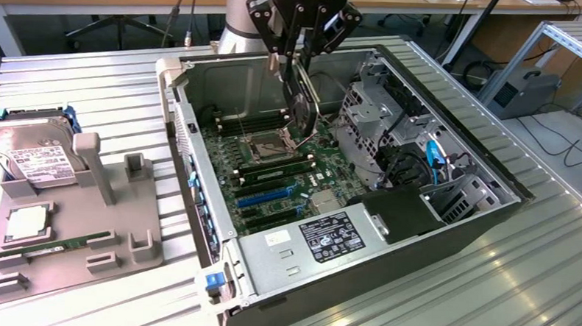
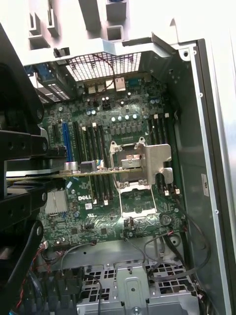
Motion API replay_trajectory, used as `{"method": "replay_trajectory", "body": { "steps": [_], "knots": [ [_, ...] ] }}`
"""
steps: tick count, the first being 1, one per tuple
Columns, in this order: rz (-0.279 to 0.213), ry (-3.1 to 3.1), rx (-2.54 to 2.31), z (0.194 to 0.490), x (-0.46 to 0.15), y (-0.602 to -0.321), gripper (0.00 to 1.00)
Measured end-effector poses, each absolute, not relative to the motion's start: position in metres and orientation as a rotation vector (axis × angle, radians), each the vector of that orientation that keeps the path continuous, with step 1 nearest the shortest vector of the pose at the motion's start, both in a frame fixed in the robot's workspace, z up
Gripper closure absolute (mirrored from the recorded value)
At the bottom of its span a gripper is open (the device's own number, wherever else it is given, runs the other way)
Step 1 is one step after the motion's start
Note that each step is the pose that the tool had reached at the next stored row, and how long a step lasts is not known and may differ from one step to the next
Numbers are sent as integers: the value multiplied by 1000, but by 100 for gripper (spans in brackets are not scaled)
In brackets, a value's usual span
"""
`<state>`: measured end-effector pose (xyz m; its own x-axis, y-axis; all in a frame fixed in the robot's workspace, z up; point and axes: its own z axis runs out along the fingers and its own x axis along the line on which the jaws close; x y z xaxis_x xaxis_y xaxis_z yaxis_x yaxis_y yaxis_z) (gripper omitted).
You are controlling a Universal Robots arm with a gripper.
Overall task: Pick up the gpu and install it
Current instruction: 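Pick up the gpu and move the gpu toward the slot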
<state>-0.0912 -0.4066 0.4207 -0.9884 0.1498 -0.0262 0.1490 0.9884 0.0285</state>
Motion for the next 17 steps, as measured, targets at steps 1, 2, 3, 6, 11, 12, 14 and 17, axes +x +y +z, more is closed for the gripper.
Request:
{"method": "replay_trajectory", "body": {
  "steps": [1, 2, 3, 6, 11, 12, 14, 17],
  "knots": [
    [41, 3104, 233, 421, -91, -407, 72],
    [41, 3104, 233, 421, -91, -407, 72],
    [41, 3104, 233, 421, -91, -407, 72],
    [41, 3104, 233, 420, -90, -407, 72],
    [41, 3104, 233, 420, -88, -407, 72],
    [41, 3104, 233, 420, -88, -407, 72],
    [41, 3104, 233, 420, -87, -407, 72],
    [41, 3104, 233, 420, -86, -407, 72]
  ]
}}
